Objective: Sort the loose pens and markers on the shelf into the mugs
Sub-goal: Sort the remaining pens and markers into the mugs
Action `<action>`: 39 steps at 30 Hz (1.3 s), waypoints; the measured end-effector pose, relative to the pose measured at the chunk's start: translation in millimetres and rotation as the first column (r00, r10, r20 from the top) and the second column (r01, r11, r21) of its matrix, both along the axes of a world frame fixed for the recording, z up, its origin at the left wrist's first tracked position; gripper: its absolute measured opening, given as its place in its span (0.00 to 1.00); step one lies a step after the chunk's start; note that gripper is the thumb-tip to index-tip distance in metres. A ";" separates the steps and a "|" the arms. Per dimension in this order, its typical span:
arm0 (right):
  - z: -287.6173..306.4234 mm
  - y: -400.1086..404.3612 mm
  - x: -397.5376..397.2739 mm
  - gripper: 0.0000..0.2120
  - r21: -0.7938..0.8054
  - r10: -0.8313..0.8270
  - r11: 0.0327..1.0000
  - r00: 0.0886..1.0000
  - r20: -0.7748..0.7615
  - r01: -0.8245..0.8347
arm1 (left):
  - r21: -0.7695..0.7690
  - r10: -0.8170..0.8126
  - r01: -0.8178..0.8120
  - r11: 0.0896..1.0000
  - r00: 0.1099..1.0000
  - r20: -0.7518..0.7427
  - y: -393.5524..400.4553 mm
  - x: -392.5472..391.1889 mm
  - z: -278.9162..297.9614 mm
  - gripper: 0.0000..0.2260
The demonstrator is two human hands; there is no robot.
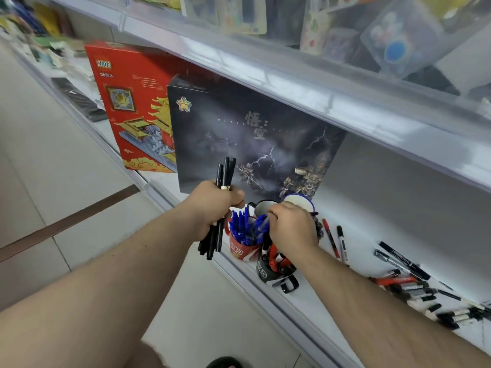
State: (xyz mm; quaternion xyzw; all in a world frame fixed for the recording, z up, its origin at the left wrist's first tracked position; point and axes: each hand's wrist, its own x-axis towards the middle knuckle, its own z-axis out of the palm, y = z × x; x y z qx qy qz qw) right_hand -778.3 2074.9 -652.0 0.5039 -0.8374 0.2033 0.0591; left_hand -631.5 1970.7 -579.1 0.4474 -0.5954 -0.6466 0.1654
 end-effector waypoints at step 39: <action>98.2 130.1 80.6 0.05 -0.296 0.193 0.772 0.236 0.952 0.562 | 0.285 -0.278 0.619 0.731 0.652 -0.705 101.4 -58.8 43.6 0.34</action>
